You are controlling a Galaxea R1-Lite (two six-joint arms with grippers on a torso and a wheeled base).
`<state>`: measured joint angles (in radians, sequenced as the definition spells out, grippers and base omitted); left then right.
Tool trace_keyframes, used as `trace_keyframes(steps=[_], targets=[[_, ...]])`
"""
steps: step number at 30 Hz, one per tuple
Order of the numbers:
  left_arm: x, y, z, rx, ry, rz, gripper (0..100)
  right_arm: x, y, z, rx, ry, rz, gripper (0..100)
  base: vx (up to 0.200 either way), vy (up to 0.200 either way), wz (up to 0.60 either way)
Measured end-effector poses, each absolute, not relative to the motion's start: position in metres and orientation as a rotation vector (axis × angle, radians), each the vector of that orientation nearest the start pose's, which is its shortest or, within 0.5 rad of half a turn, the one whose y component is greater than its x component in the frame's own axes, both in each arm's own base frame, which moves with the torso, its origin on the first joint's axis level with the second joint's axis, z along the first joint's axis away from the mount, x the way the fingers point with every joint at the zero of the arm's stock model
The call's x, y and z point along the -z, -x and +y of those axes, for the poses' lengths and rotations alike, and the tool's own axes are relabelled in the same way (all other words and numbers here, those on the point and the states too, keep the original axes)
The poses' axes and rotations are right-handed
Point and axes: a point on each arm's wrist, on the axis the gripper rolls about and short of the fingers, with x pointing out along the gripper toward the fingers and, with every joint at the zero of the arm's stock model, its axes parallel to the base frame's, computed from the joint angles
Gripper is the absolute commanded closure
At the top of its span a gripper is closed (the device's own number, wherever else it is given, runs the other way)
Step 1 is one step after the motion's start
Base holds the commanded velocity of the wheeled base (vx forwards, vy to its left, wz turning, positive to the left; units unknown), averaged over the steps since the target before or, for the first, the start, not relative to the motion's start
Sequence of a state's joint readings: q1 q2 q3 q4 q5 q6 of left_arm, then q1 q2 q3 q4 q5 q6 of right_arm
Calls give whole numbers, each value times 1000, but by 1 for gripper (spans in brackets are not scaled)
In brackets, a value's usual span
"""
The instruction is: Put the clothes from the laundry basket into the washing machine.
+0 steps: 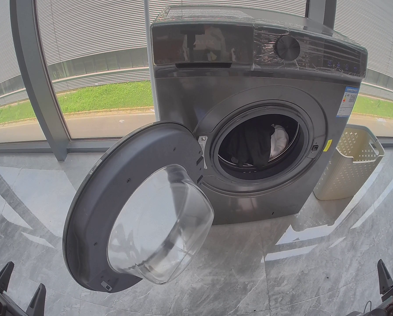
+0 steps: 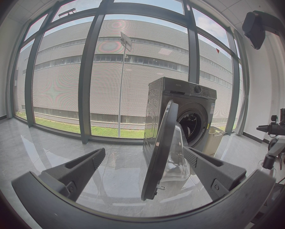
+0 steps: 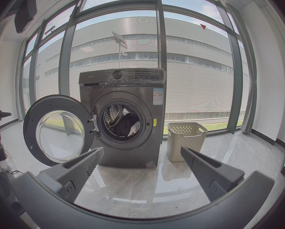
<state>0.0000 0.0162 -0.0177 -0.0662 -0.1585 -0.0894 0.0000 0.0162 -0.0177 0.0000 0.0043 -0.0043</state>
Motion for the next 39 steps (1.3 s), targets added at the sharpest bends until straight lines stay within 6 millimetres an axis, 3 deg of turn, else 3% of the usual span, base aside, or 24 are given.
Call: trace_keyframes(steps=[13, 17, 22, 27, 30, 33, 34, 39], targets=[[-88, 23, -4, 177, 87, -64, 0, -81, 23, 0, -4, 4, -1, 0, 0, 0, 0], [-97, 26, -4, 190, 72, -123, 0, -81, 23, 0, -4, 4, -1, 0, 0, 0, 0], [-139, 38, -4, 213, 55, -259, 0, -81, 23, 0, -4, 4, -1, 0, 0, 0, 0], [-199, 48, -3, 254, 50, -361, 0, -81, 23, 0, -4, 4, -1, 0, 0, 0, 0], [-232, 41, -2, 279, 59, -362, 0, -81, 23, 0, -4, 4, -1, 0, 0, 0, 0], [-259, 21, -3, 299, 77, -315, 0, -81, 23, 0, -4, 4, -1, 0, 0, 0, 0], [-265, 13, -4, 303, 81, -295, 100, -81, 23, 0, -4, 4, -1, 0, 0, 0, 0], [-279, -47, -8, 293, 101, -127, 100, -81, 23, 0, -4, 4, -1, 0, 0, 0, 0]])
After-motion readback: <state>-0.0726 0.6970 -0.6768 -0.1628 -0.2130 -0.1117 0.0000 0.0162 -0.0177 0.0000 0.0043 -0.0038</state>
